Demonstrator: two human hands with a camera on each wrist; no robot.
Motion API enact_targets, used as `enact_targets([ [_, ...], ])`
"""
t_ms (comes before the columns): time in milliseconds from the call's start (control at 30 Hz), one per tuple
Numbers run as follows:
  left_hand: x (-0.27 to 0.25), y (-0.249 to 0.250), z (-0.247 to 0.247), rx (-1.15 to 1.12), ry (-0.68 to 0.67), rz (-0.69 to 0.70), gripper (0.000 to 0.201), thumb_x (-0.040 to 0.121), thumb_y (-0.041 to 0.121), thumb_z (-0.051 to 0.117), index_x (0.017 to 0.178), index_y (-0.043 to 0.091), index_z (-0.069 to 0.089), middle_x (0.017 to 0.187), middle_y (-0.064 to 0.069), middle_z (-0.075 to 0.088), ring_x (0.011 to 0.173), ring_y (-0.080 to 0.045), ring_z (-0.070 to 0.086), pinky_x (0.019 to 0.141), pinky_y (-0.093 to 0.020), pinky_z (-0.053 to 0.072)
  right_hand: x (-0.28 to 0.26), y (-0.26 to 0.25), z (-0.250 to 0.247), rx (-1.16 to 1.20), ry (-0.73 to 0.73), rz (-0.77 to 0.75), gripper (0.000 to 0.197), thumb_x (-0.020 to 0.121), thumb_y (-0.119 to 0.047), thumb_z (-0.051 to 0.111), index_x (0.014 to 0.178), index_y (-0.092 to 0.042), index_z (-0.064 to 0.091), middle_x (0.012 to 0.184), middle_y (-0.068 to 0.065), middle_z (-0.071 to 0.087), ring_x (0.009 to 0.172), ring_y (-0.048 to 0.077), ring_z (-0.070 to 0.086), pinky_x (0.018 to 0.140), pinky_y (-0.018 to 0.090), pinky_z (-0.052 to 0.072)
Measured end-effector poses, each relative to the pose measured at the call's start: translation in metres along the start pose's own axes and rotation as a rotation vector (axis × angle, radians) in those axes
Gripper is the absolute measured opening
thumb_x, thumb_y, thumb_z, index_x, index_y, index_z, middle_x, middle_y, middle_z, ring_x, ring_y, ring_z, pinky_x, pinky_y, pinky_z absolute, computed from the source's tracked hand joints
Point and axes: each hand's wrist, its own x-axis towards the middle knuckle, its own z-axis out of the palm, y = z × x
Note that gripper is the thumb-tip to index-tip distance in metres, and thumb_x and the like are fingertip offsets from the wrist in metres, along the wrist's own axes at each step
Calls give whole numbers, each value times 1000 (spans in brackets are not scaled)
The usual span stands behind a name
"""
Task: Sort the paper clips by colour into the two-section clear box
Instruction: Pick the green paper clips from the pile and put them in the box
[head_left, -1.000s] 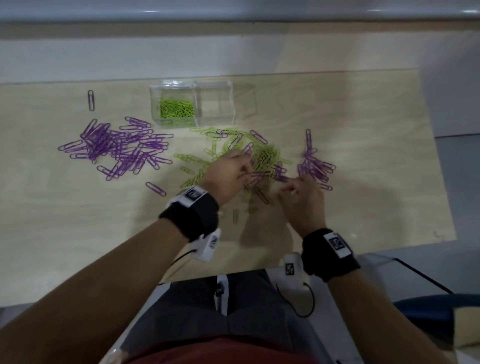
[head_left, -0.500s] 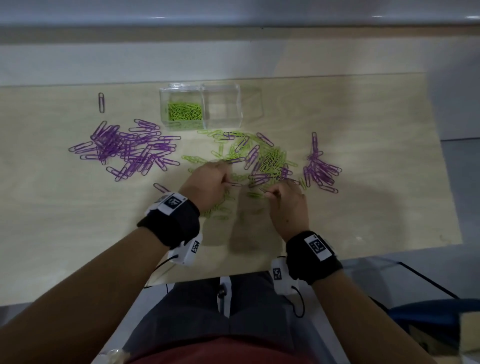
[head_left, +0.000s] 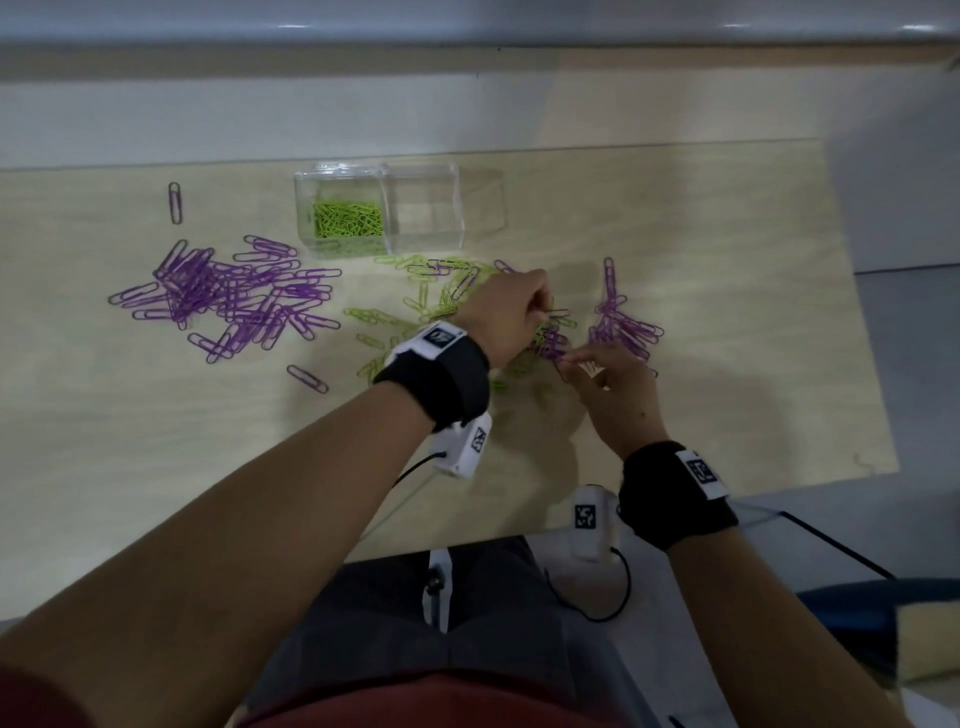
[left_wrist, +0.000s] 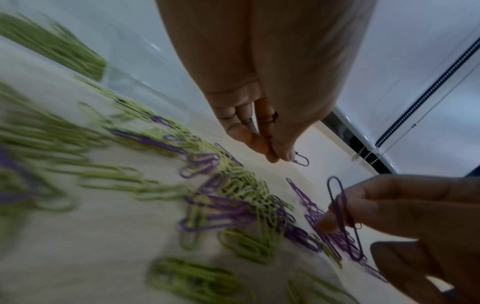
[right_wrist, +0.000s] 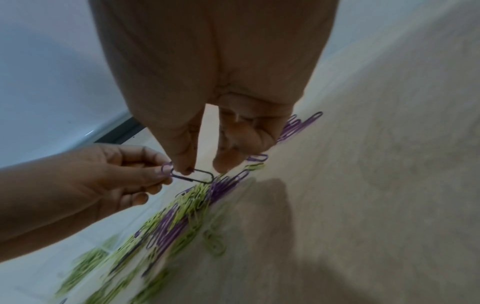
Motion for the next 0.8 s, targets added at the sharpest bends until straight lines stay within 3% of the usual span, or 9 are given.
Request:
enact_targets([
  [133, 17, 13, 18, 37, -71, 23, 12, 86, 7, 58, 97, 11, 60, 99, -8, 64, 91, -24, 58, 74, -26, 40, 2, 5, -9, 52, 39, 68, 8, 86, -12, 65, 81, -15, 70, 76, 4, 69, 57, 13, 56, 52, 25, 47],
  [233, 11, 14, 17, 54, -42, 49, 17, 87, 6, 55, 103, 8, 61, 107, -11, 57, 93, -26, 54, 78, -29, 39, 6, 15, -19, 46, 127, 80, 10, 87, -10, 62, 81, -16, 66, 71, 7, 68, 59, 19, 58, 52, 22, 47],
  [333, -15, -8, 9, 52, 80, 33, 16, 83, 3, 56, 97, 7, 62, 103, -12, 57, 91, -28, 55, 76, -32, 45, 17, 33, -35, -117, 248, 106, 7, 88, -14, 61, 86, -12, 67, 77, 9, 69, 64, 21, 58, 60, 29, 50],
  [433, -48, -34, 7, 30, 192, -66, 13, 80, 5, 64, 92, 8, 62, 100, -10, 59, 84, -25, 58, 74, -31, 50, 24, 47, -44, -283, 266, 125, 13, 86, -19, 62, 92, -9, 68, 93, 15, 67, 74, 30, 61, 70, 40, 53],
  [500, -62, -44, 9, 5, 194, -108, 19, 76, 7, 70, 94, 8, 63, 104, -10, 61, 85, -24, 60, 79, -27, 50, 25, 43, -41, -359, 257, 47, 13, 86, -18, 62, 93, -9, 67, 100, 16, 61, 77, 35, 61, 70, 39, 51],
  [600, -69, -52, 11, 17, 151, -66, 24, 76, 8, 72, 99, 8, 67, 112, -12, 61, 98, -29, 61, 90, -32, 49, 23, 16, -19, -377, 164, -85, 10, 84, -13, 61, 89, -11, 69, 97, 14, 60, 75, 32, 60, 69, 31, 45],
  [700, -73, -59, 7, 6, 132, -45, 25, 75, 4, 71, 100, 7, 68, 107, -11, 61, 94, -27, 61, 85, -32, 51, 15, -10, 18, -373, -14, -287, 10, 83, -13, 62, 87, -15, 72, 90, 8, 59, 76, 27, 61, 66, 32, 49],
  [800, -78, -66, 2, 23, 135, -28, 21, 72, -1, 69, 92, 4, 69, 103, -12, 62, 88, -29, 62, 79, -36, 53, 13, -22, 47, -410, -205, -314, 15, 82, -27, 65, 95, -21, 70, 95, 4, 56, 84, 24, 59, 65, 34, 51],
])
